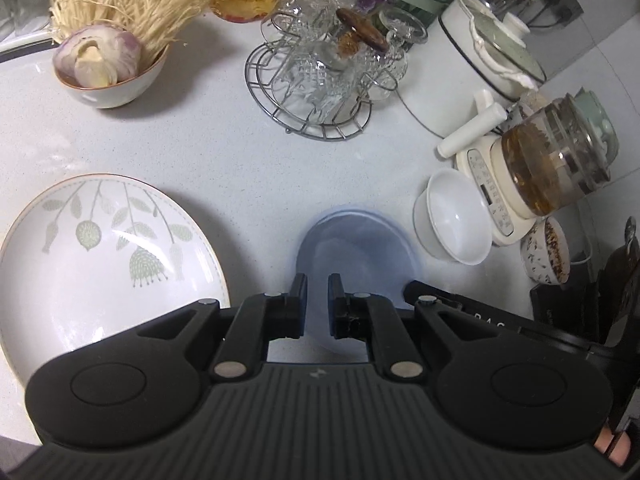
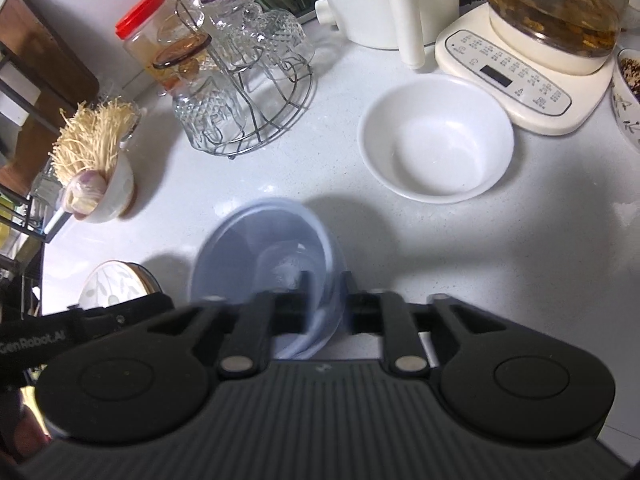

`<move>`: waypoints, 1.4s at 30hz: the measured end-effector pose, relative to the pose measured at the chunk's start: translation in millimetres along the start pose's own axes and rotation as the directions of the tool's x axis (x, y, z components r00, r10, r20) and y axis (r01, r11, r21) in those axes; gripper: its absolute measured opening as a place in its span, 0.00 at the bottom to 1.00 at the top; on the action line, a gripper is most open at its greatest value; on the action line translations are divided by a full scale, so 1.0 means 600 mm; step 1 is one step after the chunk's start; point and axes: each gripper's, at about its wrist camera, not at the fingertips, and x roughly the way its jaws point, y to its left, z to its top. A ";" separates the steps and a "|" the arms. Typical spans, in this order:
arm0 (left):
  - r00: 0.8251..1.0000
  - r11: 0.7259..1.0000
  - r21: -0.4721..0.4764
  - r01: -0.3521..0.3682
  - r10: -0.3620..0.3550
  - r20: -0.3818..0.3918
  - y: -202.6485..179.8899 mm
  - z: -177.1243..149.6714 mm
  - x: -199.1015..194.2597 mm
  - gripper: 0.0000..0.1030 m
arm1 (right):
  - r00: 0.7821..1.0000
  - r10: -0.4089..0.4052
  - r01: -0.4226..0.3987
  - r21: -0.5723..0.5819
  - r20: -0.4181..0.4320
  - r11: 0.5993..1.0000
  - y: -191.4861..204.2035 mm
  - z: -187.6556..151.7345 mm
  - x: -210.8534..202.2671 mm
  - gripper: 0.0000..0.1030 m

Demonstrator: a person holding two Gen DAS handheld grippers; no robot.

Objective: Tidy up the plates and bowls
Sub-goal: 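Lift the second blue bowl with both grippers and carry it over the first, then lower the blue bowl into the first blue bowl and open both grippers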

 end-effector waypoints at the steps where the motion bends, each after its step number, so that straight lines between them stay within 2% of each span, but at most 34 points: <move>1: 1.000 1.000 0.006 -0.005 0.005 0.002 -0.002 0.001 -0.006 0.14 | 1.000 0.005 -0.005 0.007 0.015 1.000 -0.001 0.000 -0.006 0.54; 4: 1.000 0.999 0.032 -0.009 0.008 0.024 -0.011 0.005 -0.030 0.19 | 0.998 0.015 -0.014 -0.009 0.058 1.000 0.001 0.003 -0.026 0.53; 12: 0.996 0.996 0.090 0.002 -0.010 0.090 -0.032 0.017 -0.119 0.19 | 0.987 0.036 -0.036 0.001 0.159 0.999 0.020 0.011 -0.105 0.53; 18: 0.986 0.988 0.157 -0.003 -0.024 0.167 -0.059 0.029 -0.193 0.19 | 0.961 0.070 -0.059 -0.052 0.266 0.997 0.049 0.014 -0.172 0.53; 24: 0.973 0.974 0.229 -0.004 -0.049 0.225 -0.069 0.037 -0.236 0.19 | 0.944 0.068 -0.054 -0.052 0.322 0.997 0.063 0.005 -0.204 0.54; 29: 0.969 0.965 0.261 0.001 -0.065 0.237 -0.069 0.037 -0.242 0.26 | 0.930 0.074 -0.055 -0.064 0.359 0.996 0.073 -0.005 -0.218 0.54; 31: 0.968 0.963 0.271 -0.004 -0.064 0.242 -0.072 0.034 -0.241 0.31 | 0.924 0.071 -0.046 -0.075 0.375 0.996 0.072 -0.005 -0.224 0.54; 35: 0.967 0.961 0.275 0.006 -0.076 0.244 -0.081 0.030 -0.230 0.34 | 0.915 0.061 -0.035 -0.073 0.399 0.997 0.062 -0.004 -0.233 0.54; 39: 0.968 0.964 0.267 0.006 -0.072 0.241 -0.097 0.034 -0.205 0.37 | 0.922 0.031 -0.011 -0.053 0.386 0.999 0.050 0.000 -0.232 0.54; 42: 0.969 0.960 0.280 0.008 -0.076 0.235 -0.112 0.035 -0.193 0.37 | 0.919 0.018 0.002 -0.050 0.394 0.999 0.038 0.003 -0.237 0.54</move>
